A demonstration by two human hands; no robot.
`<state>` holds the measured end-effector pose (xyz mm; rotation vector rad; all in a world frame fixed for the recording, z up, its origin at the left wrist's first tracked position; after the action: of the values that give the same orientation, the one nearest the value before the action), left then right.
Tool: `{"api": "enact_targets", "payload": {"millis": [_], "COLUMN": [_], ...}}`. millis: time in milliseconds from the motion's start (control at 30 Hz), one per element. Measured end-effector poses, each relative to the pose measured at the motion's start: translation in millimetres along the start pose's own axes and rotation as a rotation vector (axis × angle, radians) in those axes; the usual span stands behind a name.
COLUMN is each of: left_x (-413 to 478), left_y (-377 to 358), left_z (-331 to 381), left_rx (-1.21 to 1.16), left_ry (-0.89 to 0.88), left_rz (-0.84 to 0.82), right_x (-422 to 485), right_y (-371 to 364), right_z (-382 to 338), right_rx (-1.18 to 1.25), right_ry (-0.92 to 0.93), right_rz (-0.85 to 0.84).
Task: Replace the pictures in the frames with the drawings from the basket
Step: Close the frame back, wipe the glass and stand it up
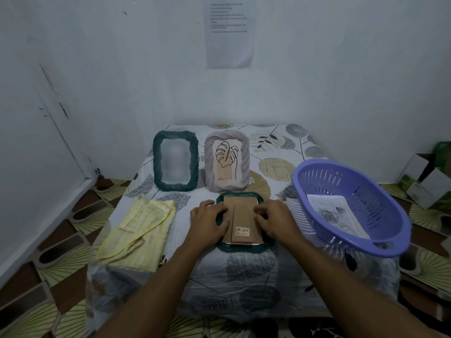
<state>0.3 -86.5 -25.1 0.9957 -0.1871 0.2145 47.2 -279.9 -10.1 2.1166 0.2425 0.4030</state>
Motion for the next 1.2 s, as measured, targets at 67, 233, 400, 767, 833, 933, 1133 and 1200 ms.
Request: {"api": "enact_targets", "payload": {"millis": [67,233,400,767,833,933,1133,1200], "left_x": [-2,-1,-2,2,5,7,6,6], "left_y": [-2,0,-2,-3,-3,-4,-6,-5], "left_z": [0,0,-3,-4,-4,-4,-8,-7], "left_rx": [0.021,0.048,0.016,0.105,0.099,0.042,0.005,-0.004], "left_ry": [-0.02,-0.067,-0.065,-0.064,-0.057,-0.036,-0.032,-0.019], "left_rz": [0.003,0.021,0.027,-0.004,-0.036,-0.063,-0.053,-0.052], "right_x": [-3,-6,-7,-5,-2,2,0,1], "right_y": [-4,-7,-7,-9,-9,-8,-11,-12], "right_z": [1,2,3,7,7,8,13,13], "right_rx": [-0.039,-0.043,0.006,0.035,0.005,-0.032,0.014,0.027], "right_ry": [0.031,0.055,0.053,0.101,0.117,0.12,0.131,0.132], "right_rz": [-0.001,0.044,0.08,0.074,0.072,0.101,0.127,0.116]}}
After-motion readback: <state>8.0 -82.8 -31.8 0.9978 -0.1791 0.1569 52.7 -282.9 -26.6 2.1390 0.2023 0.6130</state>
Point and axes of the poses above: each hand's wrist, its own x-axis towards the middle knuckle, its own y-axis out of the back of the hand, z = x × y, the point moved 4 cm from there along x, towards the middle knuckle, and after that the axes turned 2 degrees about y, right-handed, at the moved point
